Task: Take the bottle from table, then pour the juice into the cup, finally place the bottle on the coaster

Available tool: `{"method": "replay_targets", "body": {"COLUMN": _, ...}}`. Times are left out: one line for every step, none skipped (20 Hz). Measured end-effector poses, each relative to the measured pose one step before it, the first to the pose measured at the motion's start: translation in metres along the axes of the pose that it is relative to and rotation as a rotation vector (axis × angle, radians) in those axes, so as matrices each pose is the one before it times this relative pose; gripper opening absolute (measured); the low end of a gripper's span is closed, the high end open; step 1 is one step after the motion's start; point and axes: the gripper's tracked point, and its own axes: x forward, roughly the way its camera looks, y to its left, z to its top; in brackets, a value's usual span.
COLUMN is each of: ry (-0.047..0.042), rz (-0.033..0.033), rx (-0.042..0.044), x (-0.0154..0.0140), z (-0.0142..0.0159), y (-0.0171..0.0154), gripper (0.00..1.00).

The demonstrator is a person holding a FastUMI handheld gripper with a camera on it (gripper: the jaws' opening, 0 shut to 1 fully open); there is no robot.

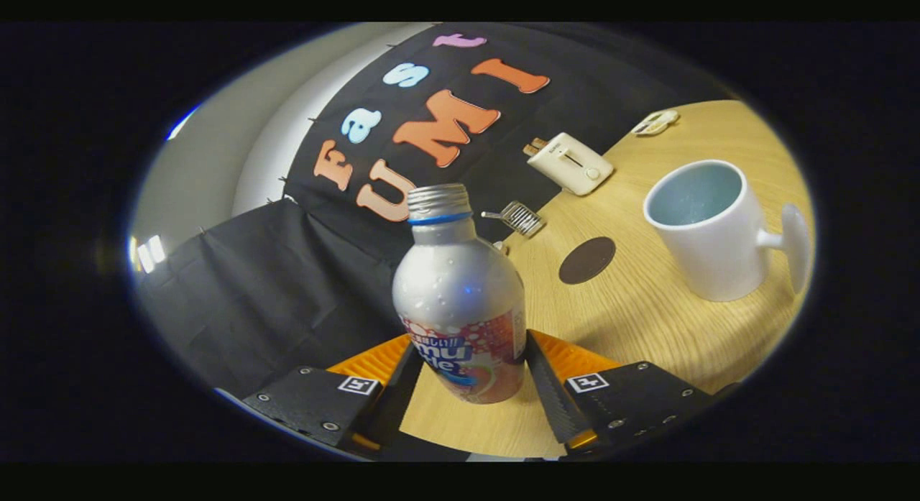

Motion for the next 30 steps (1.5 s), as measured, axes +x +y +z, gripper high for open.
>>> {"method": "replay_targets", "body": {"ry": 0.00367, "rz": 0.00683, "rx": 0.03635, "x": -0.00072, "z": 0.0006, "y": -0.00097, "gripper": 0.8}}
{"method": "replay_targets", "body": {"ry": 0.00555, "rz": 0.01065, "rx": 0.03832, "x": -0.0018, "z": 0.00064, "y": 0.00033, "gripper": 0.8}}
{"method": "replay_targets", "body": {"ry": 0.00822, "rz": 0.00759, "rx": 0.037, "x": -0.00125, "z": -0.00182, "y": 0.00114, "gripper": 0.8}}
{"method": "replay_targets", "body": {"ry": 0.00605, "rz": 0.00789, "rx": 0.03286, "x": -0.00035, "z": -0.00009, "y": -0.0003, "gripper": 0.8}}
{"method": "replay_targets", "body": {"ry": 0.00281, "rz": 0.0073, "rx": 0.02806, "x": -0.00064, "z": 0.0009, "y": -0.00051, "gripper": 0.8}}
{"method": "replay_targets", "body": {"ry": -0.00639, "rz": 0.00919, "rx": 0.02074, "x": -0.00229, "z": 0.00266, "y": 0.00036, "gripper": 0.8}}
{"method": "replay_targets", "body": {"ry": -0.00156, "rz": 0.00486, "rx": 0.0135, "x": -0.00131, "z": 0.0024, "y": -0.00095, "gripper": 0.8}}
{"method": "replay_targets", "body": {"ry": 0.00262, "rz": 0.00051, "rx": 0.01609, "x": -0.00163, "z": 0.00043, "y": -0.0017, "gripper": 0.8}}
{"method": "replay_targets", "body": {"ry": 0.00127, "rz": 0.00359, "rx": 0.02104, "x": -0.00071, "z": 0.00154, "y": -0.00111, "gripper": 0.8}}
{"method": "replay_targets", "body": {"ry": -0.00179, "rz": 0.00528, "rx": 0.0231, "x": -0.00144, "z": 0.00209, "y": 0.00007, "gripper": 0.8}}
{"method": "replay_targets", "body": {"ry": -0.00408, "rz": 0.00874, "rx": 0.02338, "x": -0.00127, "z": 0.00252, "y": 0.00034, "gripper": 0.8}}
{"method": "replay_targets", "body": {"ry": -0.00299, "rz": 0.01124, "rx": 0.02238, "x": -0.00051, "z": 0.00204, "y": 0.00114, "gripper": 0.8}}
{"method": "replay_targets", "body": {"ry": -0.00205, "rz": 0.01258, "rx": 0.02122, "x": 0.00013, "z": 0.00235, "y": 0.00145, "gripper": 0.8}}
{"method": "replay_targets", "body": {"ry": -0.00054, "rz": 0.00955, "rx": 0.01886, "x": -0.00251, "z": 0.00142, "y": 0.00203, "gripper": 0.8}}
{"method": "replay_targets", "body": {"ry": -0.00098, "rz": 0.00854, "rx": 0.01816, "x": 0.00124, "z": 0.00184, "y": 0.00176, "gripper": 0.8}}
{"method": "replay_targets", "body": {"ry": 0.00076, "rz": 0.00736, "rx": 0.01615, "x": -0.00105, "z": 0.00081, "y": 0.00074, "gripper": 0.8}}
{"method": "replay_targets", "body": {"ry": 0.00092, "rz": 0.00524, "rx": 0.01884, "x": -0.00043, "z": 0.00048, "y": -0.00032, "gripper": 0.8}}
{"method": "replay_targets", "body": {"ry": 0.00217, "rz": 0.00733, "rx": 0.02234, "x": -0.00194, "z": 0.00084, "y": 0.00201, "gripper": 0.8}}
{"method": "replay_targets", "body": {"ry": 0.00387, "rz": 0.00726, "rx": 0.02808, "x": -0.00078, "z": 0.00134, "y": 0.00081, "gripper": 0.8}}
{"method": "replay_targets", "body": {"ry": 0.00527, "rz": 0.01095, "rx": 0.03567, "x": -0.00186, "z": 0.00074, "y": 0.00154, "gripper": 0.8}}
{"method": "replay_targets", "body": {"ry": 0.0008, "rz": 0.01371, "rx": 0.0373, "x": -0.00077, "z": 0.00173, "y": 0.00136, "gripper": 0.8}}
{"method": "replay_targets", "body": {"ry": 0.00087, "rz": 0.01363, "rx": 0.02468, "x": 0.00103, "z": 0.00091, "y": 0.00172, "gripper": 0.8}}
{"method": "replay_targets", "body": {"ry": 0.00148, "rz": 0.00246, "rx": 0.00659, "x": -0.00299, "z": -0.00034, "y": -0.00037, "gripper": 0.8}}
{"method": "replay_targets", "body": {"ry": 0.00175, "rz": -0.00083, "rx": 0.00032, "x": -0.00188, "z": 0.00012, "y": -0.00016, "gripper": 0.8}}
{"method": "replay_targets", "body": {"ry": 0.00054, "rz": -0.00007, "rx": 0.00442, "x": -0.00029, "z": 0.00025, "y": -0.00011, "gripper": 0.8}}
{"method": "replay_targets", "body": {"ry": 0.00101, "rz": 0.00595, "rx": 0.00727, "x": -0.00021, "z": -0.00015, "y": 0.0021, "gripper": 0.8}}
{"method": "replay_targets", "body": {"ry": -0.0015, "rz": 0.00637, "rx": 0.01103, "x": 0.00018, "z": 0.0006, "y": 0.00137, "gripper": 0.8}}
{"method": "replay_targets", "body": {"ry": -0.00331, "rz": 0.01073, "rx": 0.00724, "x": 0.00015, "z": 0.0, "y": 0.00193, "gripper": 0.8}}
{"method": "replay_targets", "body": {"ry": -0.00569, "rz": 0.00621, "rx": 0.00222, "x": 0.00013, "z": 0.00062, "y": -0.00056, "gripper": 0.8}}
{"method": "replay_targets", "body": {"ry": -0.00047, "rz": 0.00057, "rx": 0.00839, "x": -0.00022, "z": -0.00058, "y": -0.0014, "gripper": 0.8}}
